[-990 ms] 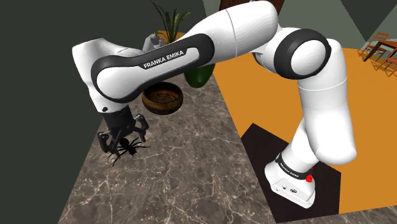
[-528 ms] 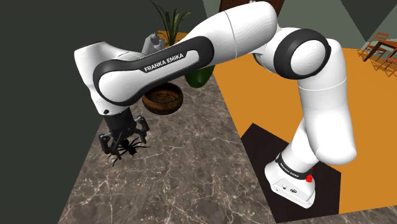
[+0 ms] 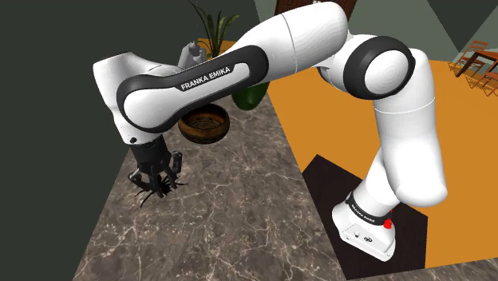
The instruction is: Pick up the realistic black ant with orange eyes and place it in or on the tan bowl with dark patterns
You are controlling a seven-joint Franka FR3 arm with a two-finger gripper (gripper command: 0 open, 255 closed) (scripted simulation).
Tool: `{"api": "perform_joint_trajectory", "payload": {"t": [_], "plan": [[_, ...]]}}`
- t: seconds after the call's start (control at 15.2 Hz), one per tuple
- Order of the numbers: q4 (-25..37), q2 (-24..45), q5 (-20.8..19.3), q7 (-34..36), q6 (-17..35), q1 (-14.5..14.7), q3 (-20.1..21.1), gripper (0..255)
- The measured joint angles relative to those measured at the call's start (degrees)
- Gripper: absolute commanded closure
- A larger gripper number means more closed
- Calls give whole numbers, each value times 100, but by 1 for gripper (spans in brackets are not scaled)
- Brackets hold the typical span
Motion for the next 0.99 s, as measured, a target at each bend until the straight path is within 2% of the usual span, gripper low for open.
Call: {"api": "perform_joint_trajectory", "payload": {"t": [0.26, 0.99], "plan": [[8, -18, 6, 1, -25, -3, 4, 255], [483, -242, 75, 60, -704, -10, 58, 255]]}}
